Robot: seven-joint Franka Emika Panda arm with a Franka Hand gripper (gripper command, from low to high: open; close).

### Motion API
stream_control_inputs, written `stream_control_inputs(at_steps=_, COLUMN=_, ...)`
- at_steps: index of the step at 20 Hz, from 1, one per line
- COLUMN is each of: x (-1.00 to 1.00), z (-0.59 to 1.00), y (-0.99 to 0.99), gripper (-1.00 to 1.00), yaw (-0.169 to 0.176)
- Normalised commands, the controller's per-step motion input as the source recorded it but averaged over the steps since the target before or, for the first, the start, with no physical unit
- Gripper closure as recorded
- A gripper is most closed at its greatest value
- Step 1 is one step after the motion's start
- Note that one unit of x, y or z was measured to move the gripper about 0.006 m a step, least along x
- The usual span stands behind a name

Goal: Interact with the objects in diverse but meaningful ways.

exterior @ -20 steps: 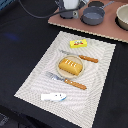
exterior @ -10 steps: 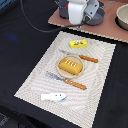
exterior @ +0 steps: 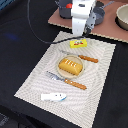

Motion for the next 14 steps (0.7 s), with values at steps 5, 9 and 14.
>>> stream_control_inputs(at_steps=5, x=0.21, z=-0.35, y=-0.04, gripper=-1.0, yaw=0.042)
stream_control_inputs(at_steps=9, x=0.29, z=-0.29, y=-0.06, gripper=-1.0, yaw=0.033)
stream_control_inputs(at_steps=14, x=0.34, z=-0.21, y=-0.09, gripper=-1.0, yaw=0.022)
